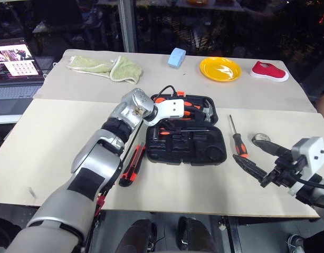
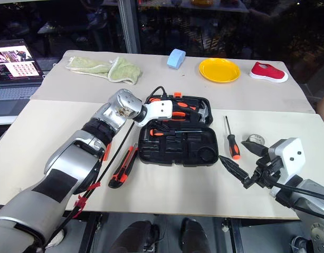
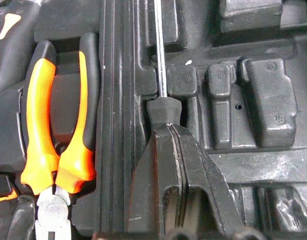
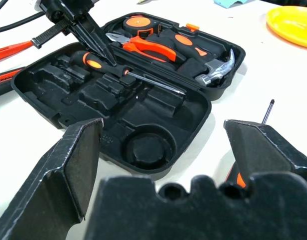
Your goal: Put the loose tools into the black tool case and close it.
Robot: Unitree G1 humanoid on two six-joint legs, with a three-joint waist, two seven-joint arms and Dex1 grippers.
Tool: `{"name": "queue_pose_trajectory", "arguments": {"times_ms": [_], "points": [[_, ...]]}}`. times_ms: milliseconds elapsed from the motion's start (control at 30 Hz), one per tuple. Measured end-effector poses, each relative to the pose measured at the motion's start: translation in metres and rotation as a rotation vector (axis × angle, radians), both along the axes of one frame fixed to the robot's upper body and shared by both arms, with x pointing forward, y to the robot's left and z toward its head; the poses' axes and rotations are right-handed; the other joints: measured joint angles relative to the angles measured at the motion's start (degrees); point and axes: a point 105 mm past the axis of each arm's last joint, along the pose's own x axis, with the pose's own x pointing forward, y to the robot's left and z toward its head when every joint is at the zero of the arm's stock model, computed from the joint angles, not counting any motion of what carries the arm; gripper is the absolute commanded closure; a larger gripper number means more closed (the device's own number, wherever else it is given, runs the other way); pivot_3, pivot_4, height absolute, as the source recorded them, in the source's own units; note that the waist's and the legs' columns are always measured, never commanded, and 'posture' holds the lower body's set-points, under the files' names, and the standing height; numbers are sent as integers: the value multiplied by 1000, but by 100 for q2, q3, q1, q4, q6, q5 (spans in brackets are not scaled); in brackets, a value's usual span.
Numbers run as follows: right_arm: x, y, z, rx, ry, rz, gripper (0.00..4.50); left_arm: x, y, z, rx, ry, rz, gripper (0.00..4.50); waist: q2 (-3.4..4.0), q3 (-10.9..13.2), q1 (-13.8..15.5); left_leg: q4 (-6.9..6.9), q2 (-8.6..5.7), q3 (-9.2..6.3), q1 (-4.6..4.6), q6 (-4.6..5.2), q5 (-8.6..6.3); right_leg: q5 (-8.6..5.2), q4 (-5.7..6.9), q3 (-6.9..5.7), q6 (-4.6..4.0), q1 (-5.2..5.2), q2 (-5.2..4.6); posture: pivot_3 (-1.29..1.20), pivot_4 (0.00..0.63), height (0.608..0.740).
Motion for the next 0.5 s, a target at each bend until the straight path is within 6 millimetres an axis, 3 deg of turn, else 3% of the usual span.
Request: {"name": "queue_pose_trajectory", "arguments": {"times_ms": [267,500], "points": [[-2,1,-2,16,2,-4,0,0,-8,-6,52,-88,-49,4457,6,-8,41,22,0,-1,1,10,-6,5,3,0,10,12,-3,0,150,732],[-5,0,-8,30,21,-23,0,2,-5,-7,20,-49,-11,4457,7,-10,17,32,0,1,9,38,-22,12,5,1,16,20,1,0,150,732]]}}
